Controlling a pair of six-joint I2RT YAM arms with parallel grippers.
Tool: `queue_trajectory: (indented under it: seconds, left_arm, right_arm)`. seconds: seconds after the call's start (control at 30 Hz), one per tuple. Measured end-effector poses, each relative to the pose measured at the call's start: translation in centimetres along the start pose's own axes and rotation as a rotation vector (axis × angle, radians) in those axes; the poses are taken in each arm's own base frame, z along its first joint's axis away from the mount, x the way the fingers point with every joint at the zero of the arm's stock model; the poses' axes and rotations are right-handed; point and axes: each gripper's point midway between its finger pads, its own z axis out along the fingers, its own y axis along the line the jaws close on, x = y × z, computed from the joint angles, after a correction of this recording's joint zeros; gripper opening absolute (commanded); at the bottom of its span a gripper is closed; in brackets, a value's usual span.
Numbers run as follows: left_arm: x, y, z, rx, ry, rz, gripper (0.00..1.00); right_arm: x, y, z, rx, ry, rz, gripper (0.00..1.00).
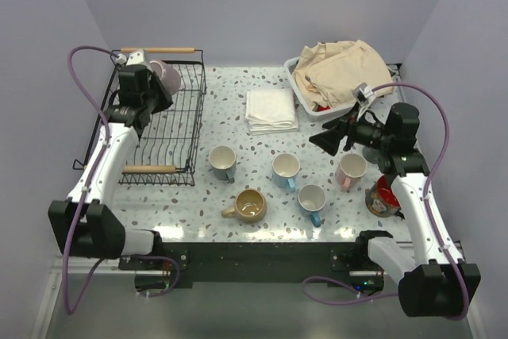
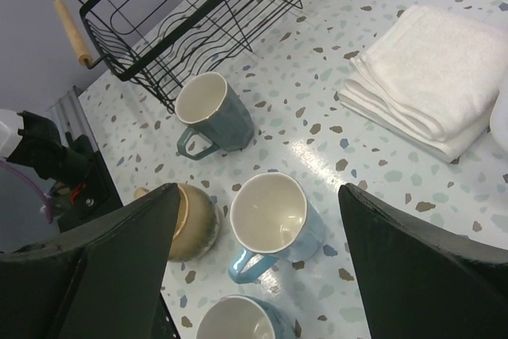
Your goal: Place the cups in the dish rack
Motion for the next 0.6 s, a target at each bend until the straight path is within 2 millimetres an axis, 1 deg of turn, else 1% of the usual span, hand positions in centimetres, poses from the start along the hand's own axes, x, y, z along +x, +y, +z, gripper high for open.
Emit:
queue_trajectory:
  seconds: [0.13, 0.23, 0.53, 0.6]
  left_arm:
    - [2.0, 1.6, 3.3, -0.037, 0.091, 0.036, 0.00]
    - [3.3, 2.8, 5.1, -0.067, 0.141, 0.056, 0.00]
    - [6.0, 5.3, 10.8, -0.126, 0.230, 0.097, 0.00]
    - [6.3, 5.7, 12.3, -0.142, 0.243, 0.113, 0.00]
  right_arm:
    - [0.3, -0.4, 0.1, 0.011, 0.011, 0.001, 0.87]
    - [0.4, -0.6, 0.1, 0.024, 0.011, -0.006, 0.87]
    - [1.2, -1.5, 0.3, 0.040, 0.037, 0.004, 0.87]
    - [1.3, -1.7, 0.3, 0.050, 0.041, 0.005, 0.87]
